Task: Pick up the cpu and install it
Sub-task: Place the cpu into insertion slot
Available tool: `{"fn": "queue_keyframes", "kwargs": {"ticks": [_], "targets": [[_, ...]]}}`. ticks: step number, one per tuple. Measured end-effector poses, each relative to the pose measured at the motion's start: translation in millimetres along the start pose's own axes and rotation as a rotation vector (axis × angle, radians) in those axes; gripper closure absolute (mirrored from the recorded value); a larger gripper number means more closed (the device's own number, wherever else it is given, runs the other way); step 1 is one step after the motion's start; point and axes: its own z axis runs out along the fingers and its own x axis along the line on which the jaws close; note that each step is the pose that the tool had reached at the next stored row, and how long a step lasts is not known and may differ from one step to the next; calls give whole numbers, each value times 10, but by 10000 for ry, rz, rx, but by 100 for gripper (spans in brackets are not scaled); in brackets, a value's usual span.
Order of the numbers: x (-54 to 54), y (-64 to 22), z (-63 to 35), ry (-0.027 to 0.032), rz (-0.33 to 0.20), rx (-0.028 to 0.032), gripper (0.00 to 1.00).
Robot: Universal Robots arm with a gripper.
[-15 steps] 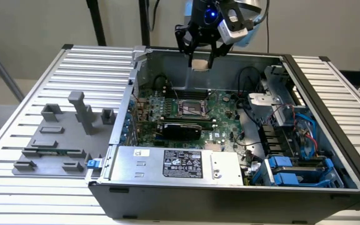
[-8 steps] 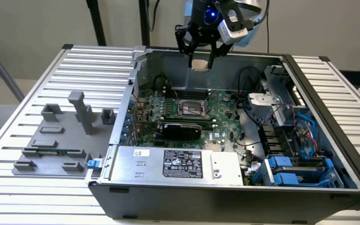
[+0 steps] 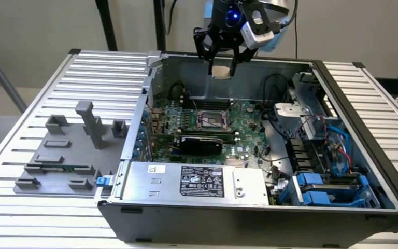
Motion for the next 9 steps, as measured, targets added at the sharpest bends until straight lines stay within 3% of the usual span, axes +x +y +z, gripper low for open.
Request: {"fn": "queue_keyframes", "kwargs": {"ticks": [2, 9], "targets": [[0, 0, 5, -9, 83, -2, 45], [-1, -5, 53, -127, 1354, -19, 45]]}}
